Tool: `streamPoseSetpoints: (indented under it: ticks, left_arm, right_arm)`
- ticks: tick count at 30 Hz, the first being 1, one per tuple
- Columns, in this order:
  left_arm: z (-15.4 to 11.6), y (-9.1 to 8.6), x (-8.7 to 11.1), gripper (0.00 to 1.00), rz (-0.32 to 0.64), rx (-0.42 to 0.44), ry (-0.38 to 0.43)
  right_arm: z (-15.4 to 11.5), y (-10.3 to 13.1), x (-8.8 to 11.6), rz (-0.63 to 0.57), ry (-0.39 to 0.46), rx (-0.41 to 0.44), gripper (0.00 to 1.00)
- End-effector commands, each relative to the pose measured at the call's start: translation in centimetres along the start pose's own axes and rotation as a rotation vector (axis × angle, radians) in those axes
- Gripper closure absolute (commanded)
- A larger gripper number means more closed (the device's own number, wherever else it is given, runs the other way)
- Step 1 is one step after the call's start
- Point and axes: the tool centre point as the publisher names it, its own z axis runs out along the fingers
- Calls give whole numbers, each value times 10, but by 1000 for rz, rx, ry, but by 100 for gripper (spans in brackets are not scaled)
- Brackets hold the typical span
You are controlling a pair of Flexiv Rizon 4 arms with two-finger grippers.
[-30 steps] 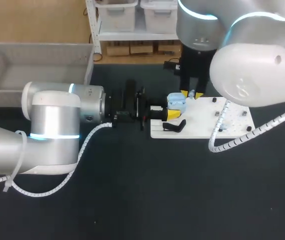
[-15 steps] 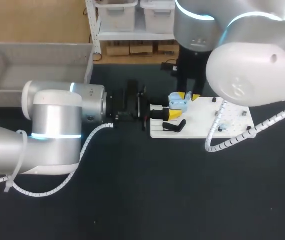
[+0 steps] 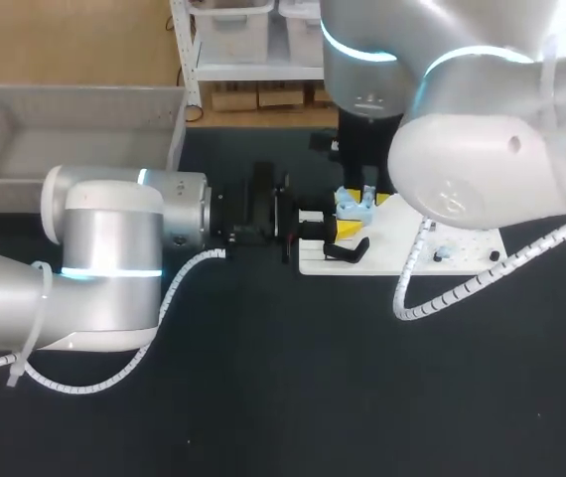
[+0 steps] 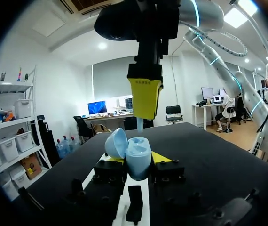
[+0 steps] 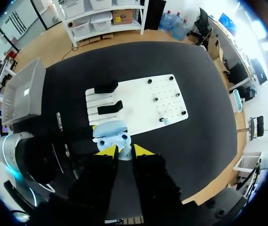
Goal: Pick up each earbud case from the left stands, insert the matching earbuds, close the lid, and place the case in the box.
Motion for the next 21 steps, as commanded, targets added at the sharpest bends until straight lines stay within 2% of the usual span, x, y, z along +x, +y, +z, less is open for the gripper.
streamPoseSetpoints:
  ticks: [1,21]
  left_arm:
    - [0,-3,0,100,3,-11,-1]
    - [0,-3,0,100,3,-11,-1]
  right_arm:
    - [1,2,-1,7,7,6,100]
    - [5,6,-1,18,38,5,100]
